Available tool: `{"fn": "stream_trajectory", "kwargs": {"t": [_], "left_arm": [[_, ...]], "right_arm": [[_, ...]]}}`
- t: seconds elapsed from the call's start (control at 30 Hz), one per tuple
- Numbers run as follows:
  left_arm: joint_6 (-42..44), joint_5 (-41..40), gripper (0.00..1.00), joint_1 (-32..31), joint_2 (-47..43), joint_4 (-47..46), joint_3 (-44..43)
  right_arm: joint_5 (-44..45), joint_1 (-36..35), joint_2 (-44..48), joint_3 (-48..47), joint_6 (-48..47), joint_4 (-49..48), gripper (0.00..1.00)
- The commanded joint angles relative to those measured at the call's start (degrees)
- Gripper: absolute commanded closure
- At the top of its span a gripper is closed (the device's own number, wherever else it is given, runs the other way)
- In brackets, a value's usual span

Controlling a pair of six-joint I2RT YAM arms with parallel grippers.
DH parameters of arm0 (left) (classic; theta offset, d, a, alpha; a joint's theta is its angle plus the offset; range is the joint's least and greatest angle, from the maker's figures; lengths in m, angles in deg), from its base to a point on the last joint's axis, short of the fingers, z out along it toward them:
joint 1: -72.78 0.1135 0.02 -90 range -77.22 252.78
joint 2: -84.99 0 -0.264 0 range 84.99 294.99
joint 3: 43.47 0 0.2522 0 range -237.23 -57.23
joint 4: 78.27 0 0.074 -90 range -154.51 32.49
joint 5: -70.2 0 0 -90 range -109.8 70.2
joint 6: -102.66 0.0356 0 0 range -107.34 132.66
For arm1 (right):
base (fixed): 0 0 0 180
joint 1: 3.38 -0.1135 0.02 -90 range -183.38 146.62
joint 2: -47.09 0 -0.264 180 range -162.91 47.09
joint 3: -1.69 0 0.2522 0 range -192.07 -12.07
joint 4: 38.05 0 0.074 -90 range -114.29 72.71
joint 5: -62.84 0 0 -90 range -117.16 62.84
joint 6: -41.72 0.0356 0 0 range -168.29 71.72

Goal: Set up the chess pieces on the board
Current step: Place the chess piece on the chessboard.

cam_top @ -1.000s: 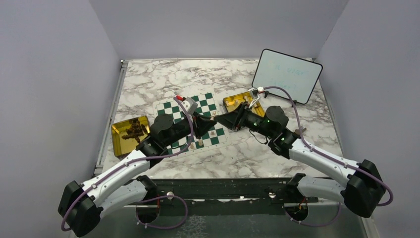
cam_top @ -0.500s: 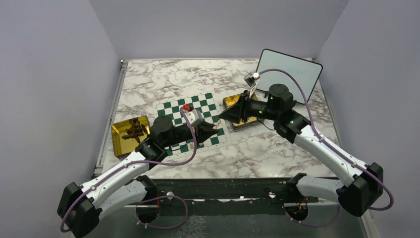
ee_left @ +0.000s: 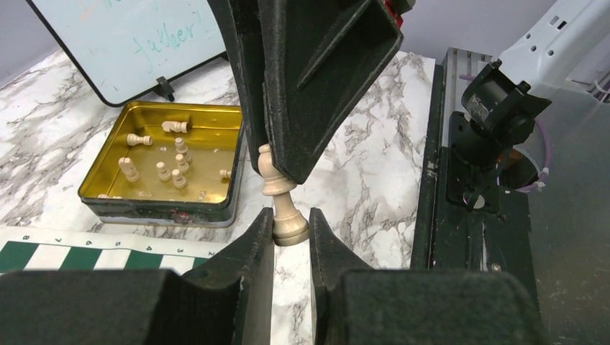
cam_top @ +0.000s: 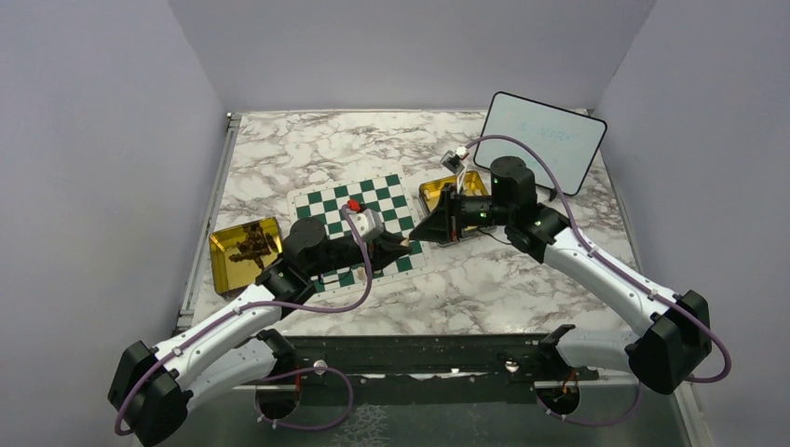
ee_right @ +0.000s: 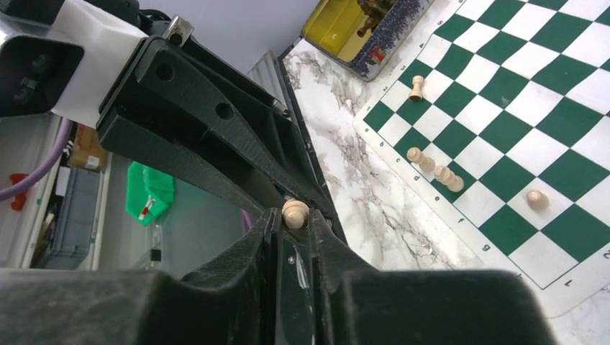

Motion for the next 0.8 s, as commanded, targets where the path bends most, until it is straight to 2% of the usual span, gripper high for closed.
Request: {"fn": "stream_trajectory", "kwargs": {"t": [0.0,0.13,0.23,0.3,0.37,0.4,0.53,0.67,0.77], "left_arm": [[1.2,1.8,0.9,0.1,0.0,-1.8,0.4],[1.1,0.9,0.89,0.0,-0.4,-1.8,0.7],[0.2,-1.7,0.73,0.0,-1.5,-1.8,1.1],[-1.1,-4.7,0.67,0.0,-2.1,-1.8,1.5],[-1.3,-5.8,0.48,0.0,-2.6,-0.4,1.5],[-1.3,-5.9,0.41,0.0,-2.6,0.7,1.3],[-1.7,-8.2,0.33,0.1,-2.9,6.3,-0.6],[-6.2,-17.8,0.26,0.1,-2.9,12.1,-3.1],[-9.8,-26.5,0.14,1.0,-1.6,18.7,-6.3]], "right_arm": [[-1.8,0.2,-0.3,-0.8,-0.9,0.2,0.84],[-0.4,0.1,0.1,0.2,-1.4,-1.2,0.89],[1.4,0.2,0.5,0.8,-2.0,-1.3,0.9],[3.6,0.2,1.1,1.1,-2.4,-1.3,0.91],[7.2,0.1,2.1,1.4,-3.0,-1.1,0.92],[9.5,0.1,2.7,1.6,-3.6,-0.8,0.92],[16.6,0.1,4.7,2.1,-5.5,0.5,0.93],[20.3,0.1,5.7,3.7,-8.3,-0.1,0.93],[22.5,0.0,5.3,5.3,-9.7,0.2,0.93]]}}
